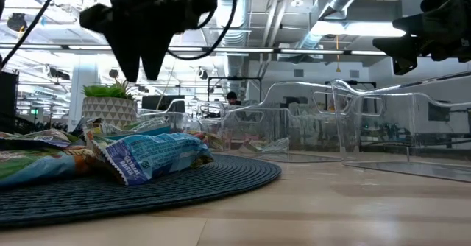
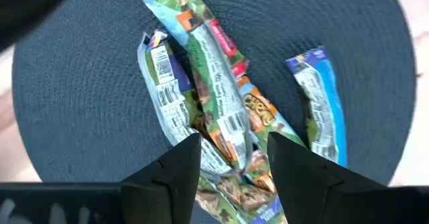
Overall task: Pick and place Granola Bars by type
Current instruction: Put the yellow granola bar into the middle transparent bin
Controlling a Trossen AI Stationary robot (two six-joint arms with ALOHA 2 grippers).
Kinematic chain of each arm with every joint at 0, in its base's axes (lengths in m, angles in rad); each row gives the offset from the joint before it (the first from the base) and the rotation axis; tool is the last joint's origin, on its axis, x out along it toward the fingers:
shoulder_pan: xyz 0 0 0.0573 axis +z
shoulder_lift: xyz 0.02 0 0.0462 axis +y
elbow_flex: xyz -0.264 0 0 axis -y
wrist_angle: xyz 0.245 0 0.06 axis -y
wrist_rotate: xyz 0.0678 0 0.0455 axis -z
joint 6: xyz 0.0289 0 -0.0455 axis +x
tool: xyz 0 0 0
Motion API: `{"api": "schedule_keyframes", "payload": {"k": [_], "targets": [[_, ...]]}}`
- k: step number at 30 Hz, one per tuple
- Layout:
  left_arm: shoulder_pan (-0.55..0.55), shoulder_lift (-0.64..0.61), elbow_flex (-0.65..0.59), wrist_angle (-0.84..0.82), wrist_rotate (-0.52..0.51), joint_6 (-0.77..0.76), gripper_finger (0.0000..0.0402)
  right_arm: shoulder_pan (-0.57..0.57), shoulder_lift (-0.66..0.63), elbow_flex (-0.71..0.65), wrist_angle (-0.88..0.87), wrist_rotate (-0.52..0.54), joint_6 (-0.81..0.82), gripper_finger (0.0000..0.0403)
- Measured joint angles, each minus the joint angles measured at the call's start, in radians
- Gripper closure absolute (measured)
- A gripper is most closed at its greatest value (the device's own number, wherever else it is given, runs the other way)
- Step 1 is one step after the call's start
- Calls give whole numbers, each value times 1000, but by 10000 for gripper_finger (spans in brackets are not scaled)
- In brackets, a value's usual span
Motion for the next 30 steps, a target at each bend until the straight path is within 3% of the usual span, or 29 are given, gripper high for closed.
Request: {"api": "schedule_keyframes", "payload": {"k": [19, 30], "targets": [[16, -17, -245, 274, 41, 20, 235, 0, 0, 0, 0, 0, 0, 179], [16, -16, -317, 403, 49, 21, 235, 0, 0, 0, 0, 0, 0, 179]]}}
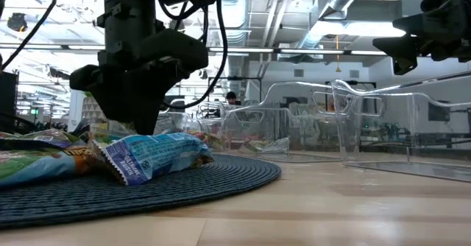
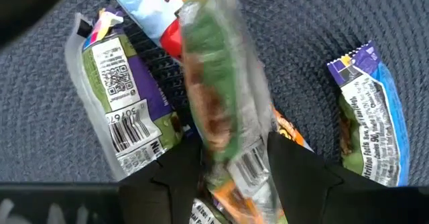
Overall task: Pick and place Granola Bars by type
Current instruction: Put the yellow granola bar into the middle transparent bin
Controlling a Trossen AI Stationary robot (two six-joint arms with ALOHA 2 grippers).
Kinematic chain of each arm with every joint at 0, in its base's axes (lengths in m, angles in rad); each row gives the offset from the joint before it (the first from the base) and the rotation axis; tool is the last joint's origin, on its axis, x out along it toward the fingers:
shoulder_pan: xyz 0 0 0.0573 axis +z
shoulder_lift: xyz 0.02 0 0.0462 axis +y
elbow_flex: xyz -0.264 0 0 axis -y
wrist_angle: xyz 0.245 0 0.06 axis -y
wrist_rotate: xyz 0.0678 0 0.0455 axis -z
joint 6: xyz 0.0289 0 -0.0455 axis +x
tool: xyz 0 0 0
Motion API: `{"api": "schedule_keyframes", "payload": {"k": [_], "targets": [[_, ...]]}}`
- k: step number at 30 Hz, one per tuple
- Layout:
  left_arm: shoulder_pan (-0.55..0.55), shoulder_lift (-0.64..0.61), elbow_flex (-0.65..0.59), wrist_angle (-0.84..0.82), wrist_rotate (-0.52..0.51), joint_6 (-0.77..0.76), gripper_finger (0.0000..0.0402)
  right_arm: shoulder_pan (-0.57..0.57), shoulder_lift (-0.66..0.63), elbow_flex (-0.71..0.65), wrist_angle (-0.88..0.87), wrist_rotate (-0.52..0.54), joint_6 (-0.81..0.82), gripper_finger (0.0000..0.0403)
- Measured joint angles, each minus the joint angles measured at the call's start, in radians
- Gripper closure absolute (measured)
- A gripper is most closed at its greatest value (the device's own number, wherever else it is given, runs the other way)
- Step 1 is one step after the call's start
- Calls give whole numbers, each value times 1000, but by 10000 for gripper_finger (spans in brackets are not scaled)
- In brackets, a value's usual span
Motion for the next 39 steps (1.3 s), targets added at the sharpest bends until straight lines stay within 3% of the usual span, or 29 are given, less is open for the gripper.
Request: {"api": "schedule_keyframes", "payload": {"k": [5, 18, 22, 29, 39], "targets": [[0, 0, 0, 3, 7, 30, 252, 0, 0, 0, 0, 0, 0, 179], [0, -7, 0, 42, 50, 34, 385, 0, 0, 0, 0, 0, 0, 179], [-1, -45, 1, 53, 39, 35, 389, 0, 0, 0, 0, 0, 0, 179], [-1, -158, 1, 71, -75, 34, 369, 0, 0, 0, 0, 0, 0, 179], [42, -296, 1, 290, -277, 49, 374, 0, 0, 0, 0, 0, 0, 179]]}}
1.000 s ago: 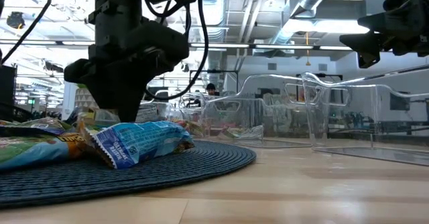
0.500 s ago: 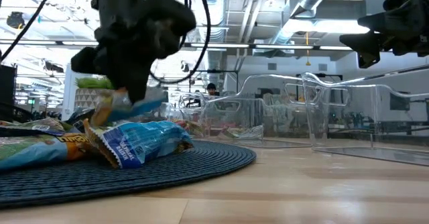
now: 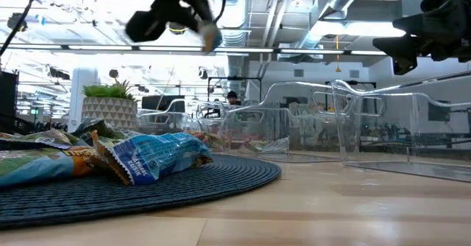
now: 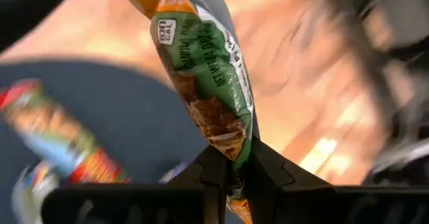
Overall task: Pick and place Granola Bars by type
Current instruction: Put the yellow granola bar into the middle transparent bin
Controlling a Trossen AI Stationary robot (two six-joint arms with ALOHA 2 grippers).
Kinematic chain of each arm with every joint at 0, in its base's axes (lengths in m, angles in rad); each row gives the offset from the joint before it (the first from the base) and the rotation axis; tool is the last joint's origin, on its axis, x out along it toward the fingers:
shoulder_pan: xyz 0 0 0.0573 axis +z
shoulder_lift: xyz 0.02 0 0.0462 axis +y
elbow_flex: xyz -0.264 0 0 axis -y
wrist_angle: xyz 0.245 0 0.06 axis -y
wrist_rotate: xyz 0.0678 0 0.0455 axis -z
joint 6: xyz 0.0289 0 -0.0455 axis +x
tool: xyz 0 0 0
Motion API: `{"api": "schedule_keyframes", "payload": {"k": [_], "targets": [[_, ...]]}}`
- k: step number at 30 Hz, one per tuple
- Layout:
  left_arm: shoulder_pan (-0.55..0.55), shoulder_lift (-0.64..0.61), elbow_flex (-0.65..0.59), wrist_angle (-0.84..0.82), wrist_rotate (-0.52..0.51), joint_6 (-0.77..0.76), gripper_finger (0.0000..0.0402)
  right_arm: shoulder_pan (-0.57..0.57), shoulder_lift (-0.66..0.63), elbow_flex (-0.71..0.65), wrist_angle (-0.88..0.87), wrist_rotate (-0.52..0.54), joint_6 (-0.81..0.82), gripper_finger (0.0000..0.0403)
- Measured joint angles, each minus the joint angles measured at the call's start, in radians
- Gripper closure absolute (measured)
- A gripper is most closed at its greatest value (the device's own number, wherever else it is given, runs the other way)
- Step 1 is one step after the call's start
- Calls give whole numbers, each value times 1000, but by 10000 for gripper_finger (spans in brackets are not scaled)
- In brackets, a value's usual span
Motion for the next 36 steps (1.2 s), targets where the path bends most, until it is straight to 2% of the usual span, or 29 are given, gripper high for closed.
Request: {"api": "schedule_keyframes", "payload": {"k": [7, 12, 18, 24, 30, 36], "targets": [[47, -37, 0, 165, -102, 92, 374, 0, 0, 0, 0, 0, 0, 179], [106, -37, 0, 210, -107, 117, 374, 0, 0, 0, 0, 0, 0, 179], [194, -37, 0, 260, -43, 222, 374, 0, 0, 0, 0, 0, 0, 179], [291, -8, 28, 241, 90, 357, 374, 0, 0, 0, 0, 0, 0, 179], [366, 91, 145, 138, 239, 549, 374, 0, 0, 0, 0, 0, 0, 179], [403, 226, 313, -34, 307, 719, 374, 0, 0, 0, 0, 0, 0, 179]]}}
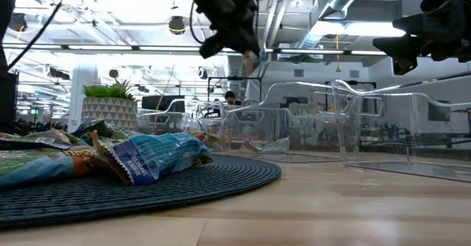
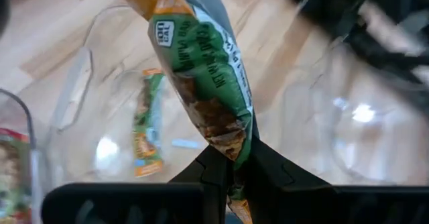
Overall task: Pick and place Granola Bars by type
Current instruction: Put the yellow granola bar into the middle transparent bin
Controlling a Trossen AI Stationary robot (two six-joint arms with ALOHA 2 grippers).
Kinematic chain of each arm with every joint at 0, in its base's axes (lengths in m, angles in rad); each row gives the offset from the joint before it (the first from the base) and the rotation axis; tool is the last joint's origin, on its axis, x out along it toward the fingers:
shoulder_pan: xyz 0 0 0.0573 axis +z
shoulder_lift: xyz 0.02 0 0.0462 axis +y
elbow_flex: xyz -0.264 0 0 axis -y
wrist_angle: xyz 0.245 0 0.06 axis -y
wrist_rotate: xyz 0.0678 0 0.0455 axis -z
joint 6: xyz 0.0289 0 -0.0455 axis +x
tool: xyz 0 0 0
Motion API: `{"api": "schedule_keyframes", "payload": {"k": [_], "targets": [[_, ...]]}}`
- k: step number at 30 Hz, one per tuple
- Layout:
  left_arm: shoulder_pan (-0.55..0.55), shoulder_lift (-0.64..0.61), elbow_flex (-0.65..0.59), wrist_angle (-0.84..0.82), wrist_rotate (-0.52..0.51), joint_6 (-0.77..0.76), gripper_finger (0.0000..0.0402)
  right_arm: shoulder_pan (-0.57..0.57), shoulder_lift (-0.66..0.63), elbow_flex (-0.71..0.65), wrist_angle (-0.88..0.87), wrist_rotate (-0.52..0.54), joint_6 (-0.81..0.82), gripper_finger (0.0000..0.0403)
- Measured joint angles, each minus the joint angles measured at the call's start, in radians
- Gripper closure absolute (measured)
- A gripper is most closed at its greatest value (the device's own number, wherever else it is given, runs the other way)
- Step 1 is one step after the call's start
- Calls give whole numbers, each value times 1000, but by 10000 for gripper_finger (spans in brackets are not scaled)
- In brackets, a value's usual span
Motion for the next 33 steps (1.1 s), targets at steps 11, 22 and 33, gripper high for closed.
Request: {"api": "schedule_keyframes", "payload": {"k": [11, 22, 33], "targets": [[15, 284, 365, -293, 13, 257, 374, 0, 0, 0, 0, 0, 0, 179], [10, 435, 444, -364, 12, 370, 374, 0, 0, 0, -1, 1, 0, 179], [0, 486, 441, -367, 19, 382, 374, 0, 7, 0, -2, 0, 0, 179]]}}
